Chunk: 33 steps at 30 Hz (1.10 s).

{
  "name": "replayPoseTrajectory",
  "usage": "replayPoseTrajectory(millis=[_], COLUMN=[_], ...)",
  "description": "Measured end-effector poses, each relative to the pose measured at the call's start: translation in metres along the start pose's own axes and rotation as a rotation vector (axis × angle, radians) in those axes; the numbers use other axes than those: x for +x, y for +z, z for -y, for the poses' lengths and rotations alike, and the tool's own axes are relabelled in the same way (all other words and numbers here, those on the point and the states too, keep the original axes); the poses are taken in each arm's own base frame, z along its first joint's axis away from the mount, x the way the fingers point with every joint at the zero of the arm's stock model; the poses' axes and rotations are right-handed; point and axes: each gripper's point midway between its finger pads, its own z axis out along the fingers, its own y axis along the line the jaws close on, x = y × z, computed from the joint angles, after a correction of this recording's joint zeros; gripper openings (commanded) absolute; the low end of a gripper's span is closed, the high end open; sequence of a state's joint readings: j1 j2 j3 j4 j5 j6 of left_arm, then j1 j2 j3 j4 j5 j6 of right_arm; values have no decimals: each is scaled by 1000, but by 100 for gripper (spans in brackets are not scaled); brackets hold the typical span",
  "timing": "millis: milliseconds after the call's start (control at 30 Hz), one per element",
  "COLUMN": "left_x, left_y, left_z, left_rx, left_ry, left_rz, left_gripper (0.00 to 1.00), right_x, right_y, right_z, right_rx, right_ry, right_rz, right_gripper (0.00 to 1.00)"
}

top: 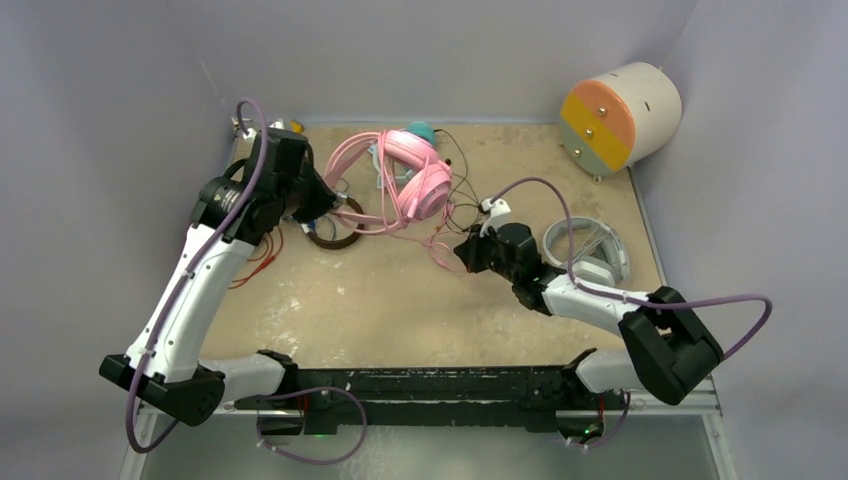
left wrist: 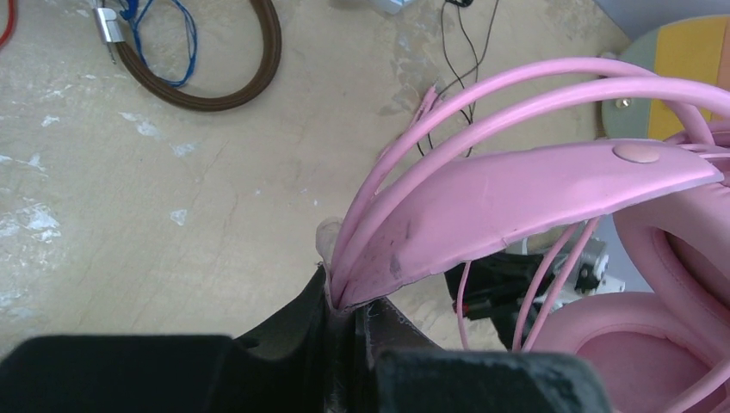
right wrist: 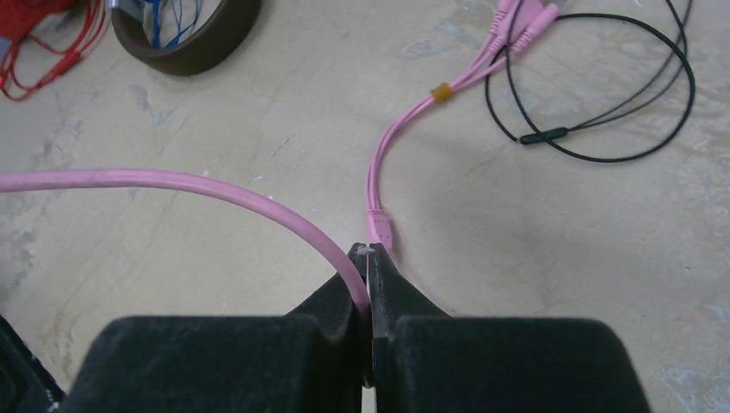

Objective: Wrap the headphones
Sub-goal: Wrap the headphones cable around the headphones.

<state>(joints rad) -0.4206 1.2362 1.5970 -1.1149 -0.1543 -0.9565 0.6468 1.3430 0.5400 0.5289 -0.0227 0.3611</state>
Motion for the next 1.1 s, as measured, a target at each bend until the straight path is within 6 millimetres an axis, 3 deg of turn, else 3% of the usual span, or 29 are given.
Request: replayPoseTrajectory(millis=[267,367,733,1100], left_x=[22,33,41,-2], left_y=[-25,-37,-48,-70], left_z=[35,37,0,-31], left_rx=[282,360,305,174], left_ry=[122,183,281,160], left_rz=[-101,-128,-82,194], left_gripper=[0,0,0,0], right_x=[-4,1,2,26], right_y=[-2,0,-4,1], right_z=[27,34,85,86], right_rx=[16,10,77,27], right_ry=[195,257,475,581], right_rz=[-14,-41,-52,-109], right_gripper=[0,0,0,0])
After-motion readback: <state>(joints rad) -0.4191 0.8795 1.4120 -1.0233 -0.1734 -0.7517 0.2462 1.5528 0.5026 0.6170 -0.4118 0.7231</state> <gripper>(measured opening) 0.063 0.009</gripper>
